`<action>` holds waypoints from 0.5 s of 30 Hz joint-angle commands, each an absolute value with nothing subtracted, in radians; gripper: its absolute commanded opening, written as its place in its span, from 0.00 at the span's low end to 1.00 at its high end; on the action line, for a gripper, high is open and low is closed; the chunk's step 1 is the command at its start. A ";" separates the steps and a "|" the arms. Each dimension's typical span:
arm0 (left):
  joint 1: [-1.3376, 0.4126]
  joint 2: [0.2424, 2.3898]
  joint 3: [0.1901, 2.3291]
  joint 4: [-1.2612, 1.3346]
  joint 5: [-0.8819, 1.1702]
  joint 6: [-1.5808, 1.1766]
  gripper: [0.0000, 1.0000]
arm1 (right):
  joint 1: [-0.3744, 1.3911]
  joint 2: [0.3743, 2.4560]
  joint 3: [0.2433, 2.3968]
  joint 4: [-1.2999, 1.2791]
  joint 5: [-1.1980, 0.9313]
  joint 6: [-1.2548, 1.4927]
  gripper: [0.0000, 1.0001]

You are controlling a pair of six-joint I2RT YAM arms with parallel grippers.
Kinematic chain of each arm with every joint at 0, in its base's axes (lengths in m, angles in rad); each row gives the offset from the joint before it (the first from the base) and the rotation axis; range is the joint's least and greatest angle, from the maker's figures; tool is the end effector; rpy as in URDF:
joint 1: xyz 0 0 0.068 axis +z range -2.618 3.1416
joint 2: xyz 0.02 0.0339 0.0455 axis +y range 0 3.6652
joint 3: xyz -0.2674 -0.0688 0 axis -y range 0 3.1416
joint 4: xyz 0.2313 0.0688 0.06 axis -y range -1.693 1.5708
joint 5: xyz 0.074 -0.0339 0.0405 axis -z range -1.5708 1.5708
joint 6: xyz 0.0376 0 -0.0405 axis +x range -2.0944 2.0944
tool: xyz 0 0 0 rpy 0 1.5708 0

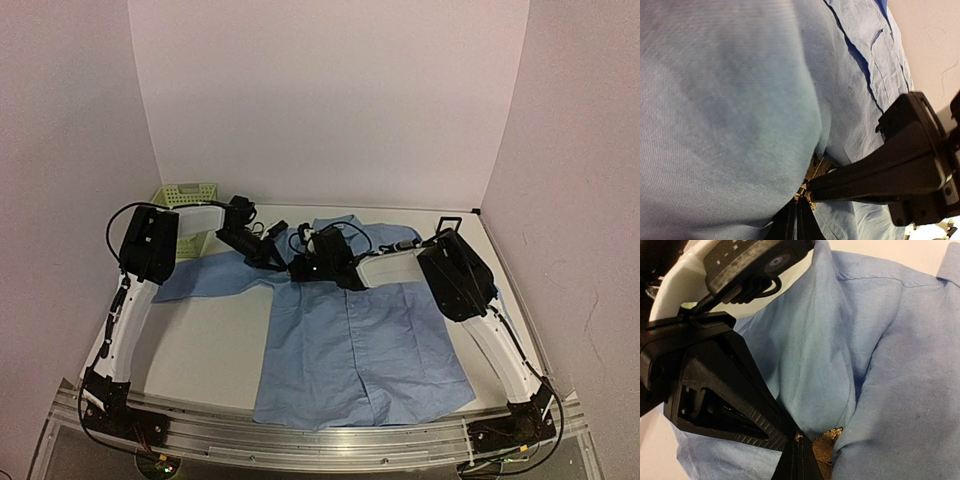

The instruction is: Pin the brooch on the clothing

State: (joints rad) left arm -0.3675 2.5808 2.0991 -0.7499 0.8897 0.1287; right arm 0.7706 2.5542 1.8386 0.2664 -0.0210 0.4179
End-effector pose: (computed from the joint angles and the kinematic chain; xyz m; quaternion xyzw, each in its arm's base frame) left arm 0.4671 -0.2111 0.1096 0.2889 0.8446 -0.4393 0.1007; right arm 0.3991 0.3886 0.1068 -0.1541 0.8327 0.3051 0.4357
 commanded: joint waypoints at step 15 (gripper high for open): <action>-0.375 2.510 2.060 -0.715 0.797 0.303 0.04 | 0.705 2.506 1.882 0.322 -0.267 0.541 0.00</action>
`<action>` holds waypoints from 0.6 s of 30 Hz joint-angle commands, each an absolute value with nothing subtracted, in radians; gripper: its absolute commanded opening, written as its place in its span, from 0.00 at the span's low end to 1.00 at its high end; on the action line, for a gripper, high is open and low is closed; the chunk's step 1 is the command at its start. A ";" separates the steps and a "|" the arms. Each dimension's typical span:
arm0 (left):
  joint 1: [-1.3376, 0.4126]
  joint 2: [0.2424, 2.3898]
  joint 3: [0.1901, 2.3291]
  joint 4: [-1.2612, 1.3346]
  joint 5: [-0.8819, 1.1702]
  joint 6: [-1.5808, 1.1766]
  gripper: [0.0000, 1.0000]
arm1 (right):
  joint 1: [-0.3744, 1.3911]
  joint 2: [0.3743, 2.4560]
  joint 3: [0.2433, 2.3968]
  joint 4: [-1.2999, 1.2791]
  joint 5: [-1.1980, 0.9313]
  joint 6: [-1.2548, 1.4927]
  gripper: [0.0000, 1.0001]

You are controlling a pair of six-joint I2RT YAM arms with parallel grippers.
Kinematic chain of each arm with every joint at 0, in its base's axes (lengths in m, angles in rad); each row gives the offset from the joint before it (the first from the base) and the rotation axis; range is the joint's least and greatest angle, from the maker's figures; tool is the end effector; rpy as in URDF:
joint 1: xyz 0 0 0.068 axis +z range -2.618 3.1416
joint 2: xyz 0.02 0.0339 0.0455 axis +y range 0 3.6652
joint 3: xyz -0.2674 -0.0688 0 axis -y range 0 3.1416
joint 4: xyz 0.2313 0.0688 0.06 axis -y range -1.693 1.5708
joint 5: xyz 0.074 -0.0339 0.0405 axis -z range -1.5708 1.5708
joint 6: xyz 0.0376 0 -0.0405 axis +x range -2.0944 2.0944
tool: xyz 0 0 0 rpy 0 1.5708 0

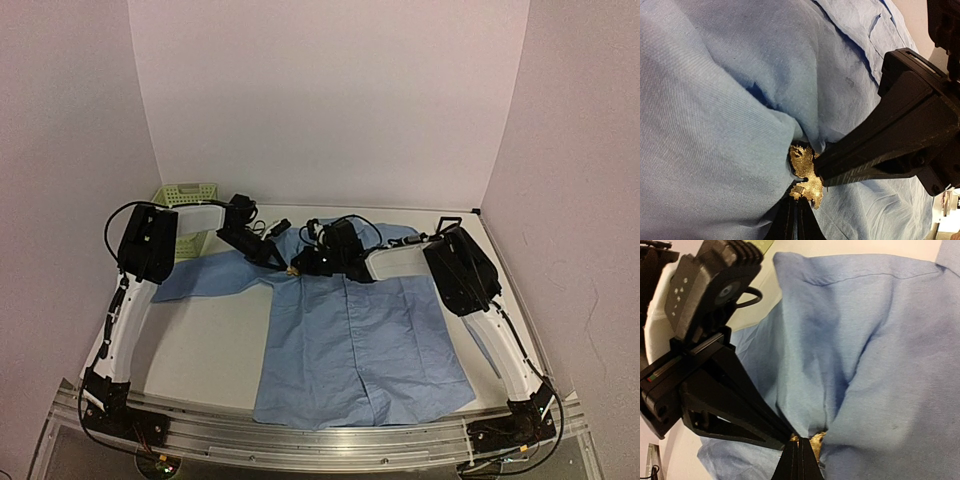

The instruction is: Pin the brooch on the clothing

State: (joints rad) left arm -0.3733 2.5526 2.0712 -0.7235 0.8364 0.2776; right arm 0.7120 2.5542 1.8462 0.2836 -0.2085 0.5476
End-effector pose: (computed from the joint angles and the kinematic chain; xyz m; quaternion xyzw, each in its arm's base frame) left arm 0.4653 -0.2122 0.1155 0.3573 0.8278 -0.4068 0.1470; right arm 0.4176 0.3706 0.1112 -0.1249 0.8282 0.3883 0.3844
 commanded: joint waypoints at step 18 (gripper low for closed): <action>-0.371 2.503 2.073 -0.712 0.787 0.319 0.03 | 0.611 2.369 1.859 0.321 -0.548 -0.012 0.31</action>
